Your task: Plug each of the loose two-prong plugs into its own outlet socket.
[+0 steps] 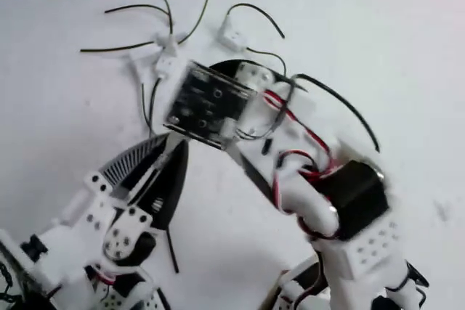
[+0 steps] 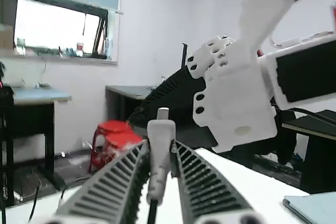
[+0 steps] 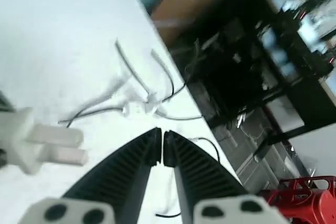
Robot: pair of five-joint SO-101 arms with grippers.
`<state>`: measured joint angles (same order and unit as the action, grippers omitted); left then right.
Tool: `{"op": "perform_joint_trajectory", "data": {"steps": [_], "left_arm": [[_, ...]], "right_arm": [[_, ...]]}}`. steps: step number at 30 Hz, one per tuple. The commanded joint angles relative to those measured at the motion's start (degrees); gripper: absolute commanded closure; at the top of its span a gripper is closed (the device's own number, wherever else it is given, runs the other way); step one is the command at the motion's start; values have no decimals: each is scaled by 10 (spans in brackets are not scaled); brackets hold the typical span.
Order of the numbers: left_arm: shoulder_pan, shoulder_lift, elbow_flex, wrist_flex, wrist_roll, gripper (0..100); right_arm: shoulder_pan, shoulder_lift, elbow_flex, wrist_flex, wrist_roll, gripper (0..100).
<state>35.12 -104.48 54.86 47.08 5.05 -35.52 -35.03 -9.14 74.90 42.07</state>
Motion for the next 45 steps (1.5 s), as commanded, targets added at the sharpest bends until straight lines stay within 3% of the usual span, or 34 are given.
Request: {"op": "perform_joint_trajectory", "data": {"steps": [1, 9, 18, 22, 30, 35, 40, 45], "left_arm": [[4, 0, -6, -9, -4, 977], [4, 0, -2, -1, -4, 977], [4, 0, -1, -2, -4, 977], [4, 0, -4, -1, -4, 977], [4, 0, -4, 0, -4, 977], [4, 0, -4, 0, -4, 977], [4, 0, -4, 0, -4, 977], [4, 0, -2, 0, -4, 977]], "right_arm": [[2, -1, -6, -9, 4, 979], [-4, 4, -128, -7, 4, 979], [-115, 14, -157, 46, 1, 979], [-109, 29, -96, 46, 3, 979], [28, 33, -24, -14, 5, 979], [77, 30, -27, -12, 5, 979], [76, 11, -57, -13, 35, 979], [-12, -20, -133, 7, 38, 979]]}}
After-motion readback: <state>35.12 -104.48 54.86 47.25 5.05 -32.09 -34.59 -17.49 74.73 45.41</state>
